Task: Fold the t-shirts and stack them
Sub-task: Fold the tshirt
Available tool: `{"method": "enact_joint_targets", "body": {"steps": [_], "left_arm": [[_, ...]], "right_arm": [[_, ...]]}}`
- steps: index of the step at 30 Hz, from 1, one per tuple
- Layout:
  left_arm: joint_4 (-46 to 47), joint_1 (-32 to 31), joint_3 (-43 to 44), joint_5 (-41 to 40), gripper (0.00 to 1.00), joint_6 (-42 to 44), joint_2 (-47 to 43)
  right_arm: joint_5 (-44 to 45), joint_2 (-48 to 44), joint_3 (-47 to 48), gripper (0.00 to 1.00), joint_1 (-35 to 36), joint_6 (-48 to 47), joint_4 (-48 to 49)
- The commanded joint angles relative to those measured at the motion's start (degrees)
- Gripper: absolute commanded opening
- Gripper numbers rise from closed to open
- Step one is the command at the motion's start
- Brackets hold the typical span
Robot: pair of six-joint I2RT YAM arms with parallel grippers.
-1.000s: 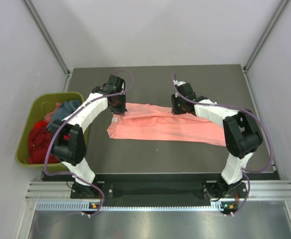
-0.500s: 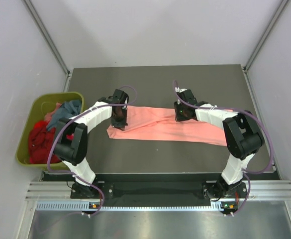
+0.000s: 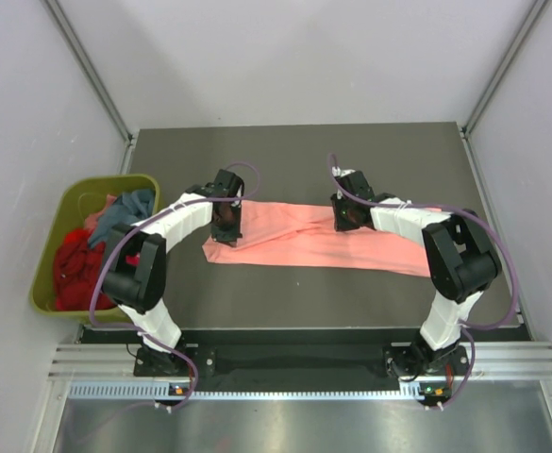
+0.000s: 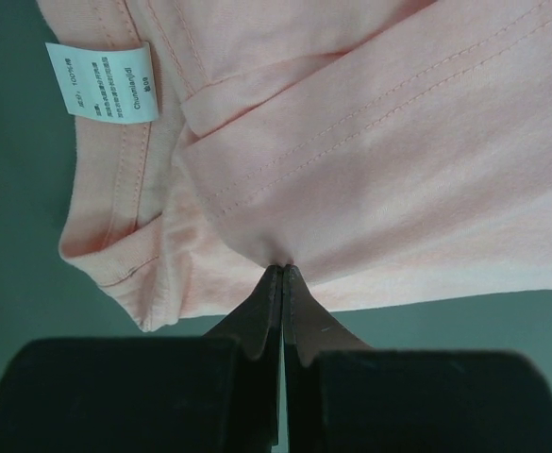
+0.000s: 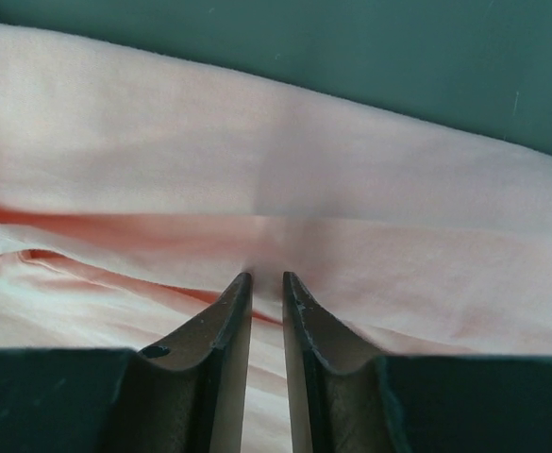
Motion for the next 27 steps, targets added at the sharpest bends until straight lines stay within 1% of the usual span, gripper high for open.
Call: {"method": "enact_joint_targets", "body": {"steps": [1, 2, 3, 6, 7, 9, 10, 11, 14, 16, 18, 19, 20, 21, 23, 25, 26, 27], "left_arm": [[1.8, -0.1, -2.1, -0.4, 0.0, -0.9, 0.7], [2.1, -0.1, -2.5, -0.2, 0.05, -0.9, 1.2], [2.2, -0.3, -2.7, -0.1, 0.16, -0.9, 1.1], [1.1, -0.3, -0.7, -0.5, 0.24, 0.1, 0.1], [0.6, -0.2, 2.2, -1.0, 0.26, 1.0, -0.1], [-0.6, 0.1, 6.0, -1.4, 0.27, 1.6, 0.4], [-0.8, 0.3, 10.1, -1.4, 0.28, 2.3, 1.7], [-0.8, 0.7, 12.1, -2.0, 0.29, 2.7, 2.5], [-1.3, 2.2, 20.0, -2.2, 0.29, 3.8, 7.7], [-1.5, 3.3, 25.4, -0.5, 0.28, 4.3, 10.7], [-1.5, 4.6, 28.5, 1.0, 0.27, 4.5, 15.0], [-1.6, 4.9, 31.2, 1.1, 0.28, 4.7, 16.3], [-1.9, 5.5, 32.5, 1.1, 0.27, 4.8, 19.0], [-2.3, 5.7, 33.8, 2.7, 0.27, 5.0, 20.3], [-4.2, 6.2, 37.5, 2.1, 0.28, 5.7, 23.8], [-5.5, 6.8, 40.2, -0.4, 0.29, 6.1, 25.8], [-5.8, 7.8, 40.6, -0.5, 0.29, 6.0, 27.0], [-5.8, 8.4, 40.6, -0.3, 0.31, 6.0, 27.2]], "right_arm": [[0.4, -1.6, -1.0, 0.2, 0.0, -0.9, 1.5], [0.4, -1.5, -1.1, 0.2, 0.0, -1.1, 1.2], [0.0, -1.4, -1.0, 0.2, 0.0, -1.3, 1.0], [-0.4, -2.6, -0.1, 0.22, 0.0, -1.9, -0.7], [0.0, -3.7, 0.4, 0.24, -0.2, -2.0, -1.1], [0.2, -4.5, 2.5, 0.25, -0.5, -2.0, -3.3], [0.5, -5.2, 3.3, 0.26, -1.3, -1.7, -4.1], [0.6, -5.4, 3.8, 0.27, -1.8, -1.6, -4.7], [0.5, -6.3, 5.3, 0.3, -4.8, -1.5, -6.8], [-0.6, -7.0, 5.9, 0.31, -8.2, -1.8, -8.2], [-2.7, -7.4, 6.4, 0.32, -11.1, -2.1, -8.8], [-2.7, -7.8, 6.6, 0.33, -14.1, -2.6, -9.2], [-4.4, -8.0, 6.7, 0.34, -15.6, -2.9, -9.9], [-5.2, -8.0, 7.0, 0.36, -17.1, -3.3, -10.5], [-6.3, -7.5, 7.9, 0.38, -21.5, -4.6, -12.0], [-8.1, -6.8, 8.6, 0.39, -25.5, -5.4, -12.6], [-8.6, -6.5, 8.8, 0.4, -26.5, -6.3, -13.8], [-9.4, -5.7, 9.5, 0.4, -29.5, -6.9, -14.2]]}}
